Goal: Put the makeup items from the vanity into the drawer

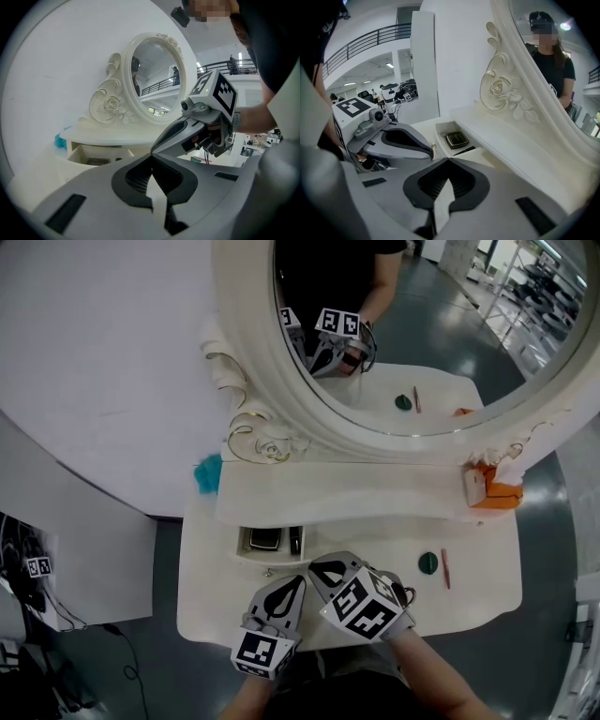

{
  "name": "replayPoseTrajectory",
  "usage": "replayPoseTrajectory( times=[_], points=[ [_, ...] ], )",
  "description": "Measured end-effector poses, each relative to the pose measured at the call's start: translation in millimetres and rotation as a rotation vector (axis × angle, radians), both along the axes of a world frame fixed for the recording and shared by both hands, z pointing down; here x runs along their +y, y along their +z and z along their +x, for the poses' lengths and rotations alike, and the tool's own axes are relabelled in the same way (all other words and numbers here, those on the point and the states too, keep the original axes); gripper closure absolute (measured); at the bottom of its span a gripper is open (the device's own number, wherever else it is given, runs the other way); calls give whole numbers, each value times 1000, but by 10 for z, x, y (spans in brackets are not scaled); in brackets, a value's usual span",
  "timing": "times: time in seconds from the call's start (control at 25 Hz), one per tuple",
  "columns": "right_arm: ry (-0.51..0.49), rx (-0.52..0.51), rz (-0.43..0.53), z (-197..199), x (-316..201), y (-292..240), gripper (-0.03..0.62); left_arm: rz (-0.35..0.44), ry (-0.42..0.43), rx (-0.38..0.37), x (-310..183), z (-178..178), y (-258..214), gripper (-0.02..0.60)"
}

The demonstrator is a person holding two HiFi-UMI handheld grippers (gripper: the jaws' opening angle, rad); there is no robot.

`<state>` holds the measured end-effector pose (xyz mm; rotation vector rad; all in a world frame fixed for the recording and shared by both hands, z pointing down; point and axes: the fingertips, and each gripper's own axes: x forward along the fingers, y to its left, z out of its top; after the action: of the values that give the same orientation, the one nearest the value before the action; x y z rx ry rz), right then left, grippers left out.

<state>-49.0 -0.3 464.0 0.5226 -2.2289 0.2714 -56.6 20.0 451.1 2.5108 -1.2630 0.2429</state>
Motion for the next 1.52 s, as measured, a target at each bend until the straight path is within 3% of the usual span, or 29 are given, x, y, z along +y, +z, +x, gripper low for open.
replayPoseTrajectory(
  times=[0.48, 1.52],
  points=[
    [109, -2, -7, 507, -22, 27, 572, 5, 153, 8, -23, 583, 0, 568],
    [368, -4, -40, 1891, 68, 167, 572, -63, 382, 21, 46, 1859, 188, 568]
  ],
)
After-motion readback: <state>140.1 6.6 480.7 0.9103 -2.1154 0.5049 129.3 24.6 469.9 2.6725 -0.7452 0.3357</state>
